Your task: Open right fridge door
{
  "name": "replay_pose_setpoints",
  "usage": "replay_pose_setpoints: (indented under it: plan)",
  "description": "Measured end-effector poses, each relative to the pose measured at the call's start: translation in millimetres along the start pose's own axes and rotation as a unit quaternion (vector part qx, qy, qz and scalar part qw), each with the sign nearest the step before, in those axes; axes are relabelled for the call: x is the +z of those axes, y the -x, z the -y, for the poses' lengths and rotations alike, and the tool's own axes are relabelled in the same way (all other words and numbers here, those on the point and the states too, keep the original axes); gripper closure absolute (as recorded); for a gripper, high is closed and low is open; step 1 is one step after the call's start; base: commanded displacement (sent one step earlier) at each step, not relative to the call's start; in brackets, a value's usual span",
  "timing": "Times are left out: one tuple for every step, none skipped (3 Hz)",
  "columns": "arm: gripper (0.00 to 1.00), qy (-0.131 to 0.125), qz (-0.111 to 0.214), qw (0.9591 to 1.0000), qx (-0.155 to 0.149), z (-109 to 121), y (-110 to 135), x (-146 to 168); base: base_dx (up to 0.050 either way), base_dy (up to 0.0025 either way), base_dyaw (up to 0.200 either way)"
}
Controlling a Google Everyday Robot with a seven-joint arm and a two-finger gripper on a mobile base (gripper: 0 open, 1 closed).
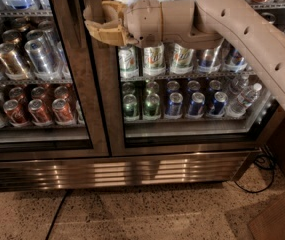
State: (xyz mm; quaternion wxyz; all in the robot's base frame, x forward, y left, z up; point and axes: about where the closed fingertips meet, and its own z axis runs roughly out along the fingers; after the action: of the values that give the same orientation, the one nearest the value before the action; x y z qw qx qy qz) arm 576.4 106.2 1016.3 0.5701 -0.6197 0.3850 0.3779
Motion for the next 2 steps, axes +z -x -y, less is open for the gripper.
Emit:
replay_pose_setpoints:
  plan:
    - [1.00,0.000,0.000,1.0000,0.000,2.6,-0.6,0.4,0.000,0.00000,0.000]
    - [1.00,0.000,0.000,1.0000,0.000,8.9,-2.3,2.1,0.000,0.00000,0.000]
